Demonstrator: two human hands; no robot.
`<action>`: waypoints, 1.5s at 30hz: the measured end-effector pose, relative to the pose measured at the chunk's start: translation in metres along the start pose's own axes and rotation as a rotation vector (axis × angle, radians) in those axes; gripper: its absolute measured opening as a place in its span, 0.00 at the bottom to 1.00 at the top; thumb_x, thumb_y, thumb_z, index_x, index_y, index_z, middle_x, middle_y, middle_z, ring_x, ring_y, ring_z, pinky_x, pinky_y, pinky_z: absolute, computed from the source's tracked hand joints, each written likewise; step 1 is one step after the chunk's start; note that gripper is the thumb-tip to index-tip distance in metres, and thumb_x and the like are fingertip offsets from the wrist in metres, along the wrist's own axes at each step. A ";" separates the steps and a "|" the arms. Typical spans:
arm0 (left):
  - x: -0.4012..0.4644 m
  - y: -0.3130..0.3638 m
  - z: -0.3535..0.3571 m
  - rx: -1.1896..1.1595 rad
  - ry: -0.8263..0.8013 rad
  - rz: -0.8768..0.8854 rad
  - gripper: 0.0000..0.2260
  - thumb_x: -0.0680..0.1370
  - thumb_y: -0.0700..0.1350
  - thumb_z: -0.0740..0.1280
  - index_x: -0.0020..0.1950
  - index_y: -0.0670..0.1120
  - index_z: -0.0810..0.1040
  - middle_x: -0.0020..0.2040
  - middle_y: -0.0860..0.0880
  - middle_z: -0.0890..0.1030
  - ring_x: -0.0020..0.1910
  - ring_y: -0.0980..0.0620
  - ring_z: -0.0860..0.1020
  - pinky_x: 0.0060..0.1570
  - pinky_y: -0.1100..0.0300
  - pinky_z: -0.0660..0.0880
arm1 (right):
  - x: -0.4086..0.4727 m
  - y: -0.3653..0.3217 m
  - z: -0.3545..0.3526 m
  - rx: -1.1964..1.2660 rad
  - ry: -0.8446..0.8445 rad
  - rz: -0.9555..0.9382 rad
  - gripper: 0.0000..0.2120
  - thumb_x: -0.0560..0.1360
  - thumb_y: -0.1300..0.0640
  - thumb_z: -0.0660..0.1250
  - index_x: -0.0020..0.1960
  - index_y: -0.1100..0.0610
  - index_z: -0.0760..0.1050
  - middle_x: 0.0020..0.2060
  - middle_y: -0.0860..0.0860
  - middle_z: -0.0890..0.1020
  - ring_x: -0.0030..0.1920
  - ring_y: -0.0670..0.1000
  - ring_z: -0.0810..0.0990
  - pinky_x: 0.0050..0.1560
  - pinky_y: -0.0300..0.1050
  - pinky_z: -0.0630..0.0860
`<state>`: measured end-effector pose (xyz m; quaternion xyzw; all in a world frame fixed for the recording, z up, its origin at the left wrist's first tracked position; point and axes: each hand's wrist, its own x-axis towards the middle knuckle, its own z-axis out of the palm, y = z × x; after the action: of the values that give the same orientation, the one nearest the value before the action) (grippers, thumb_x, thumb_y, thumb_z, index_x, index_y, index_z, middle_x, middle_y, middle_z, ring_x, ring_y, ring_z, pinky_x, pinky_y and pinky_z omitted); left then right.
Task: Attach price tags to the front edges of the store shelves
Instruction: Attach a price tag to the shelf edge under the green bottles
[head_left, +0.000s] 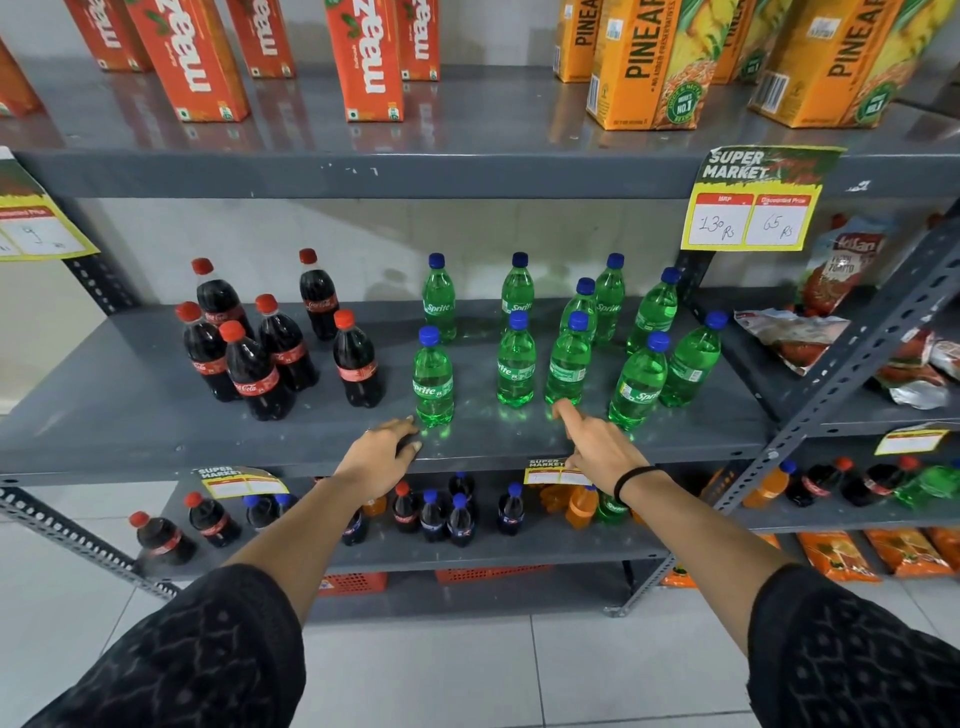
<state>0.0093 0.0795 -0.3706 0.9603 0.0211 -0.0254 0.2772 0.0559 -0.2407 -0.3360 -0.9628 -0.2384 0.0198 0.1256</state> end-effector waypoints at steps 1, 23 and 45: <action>0.000 0.000 0.000 -0.001 -0.001 -0.001 0.17 0.80 0.50 0.60 0.68 0.48 0.71 0.73 0.52 0.68 0.69 0.48 0.68 0.66 0.55 0.64 | -0.001 0.001 0.001 0.006 0.012 0.010 0.30 0.68 0.70 0.72 0.61 0.53 0.59 0.43 0.57 0.79 0.39 0.61 0.81 0.40 0.58 0.79; 0.001 -0.004 0.005 -0.009 0.008 0.016 0.17 0.80 0.49 0.60 0.68 0.48 0.71 0.73 0.52 0.68 0.70 0.48 0.67 0.67 0.55 0.63 | -0.002 0.003 0.012 -0.011 0.106 0.043 0.29 0.69 0.71 0.70 0.59 0.53 0.58 0.37 0.55 0.76 0.32 0.58 0.76 0.32 0.53 0.76; 0.000 -0.002 0.006 -0.005 0.003 -0.003 0.18 0.80 0.49 0.61 0.70 0.49 0.69 0.74 0.51 0.66 0.72 0.49 0.64 0.70 0.53 0.60 | -0.016 0.006 0.019 -0.184 0.212 0.064 0.27 0.70 0.50 0.74 0.63 0.58 0.67 0.38 0.56 0.81 0.40 0.60 0.80 0.34 0.49 0.75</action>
<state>0.0094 0.0777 -0.3767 0.9596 0.0228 -0.0243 0.2794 0.0424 -0.2488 -0.3564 -0.9741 -0.1937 -0.0997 0.0606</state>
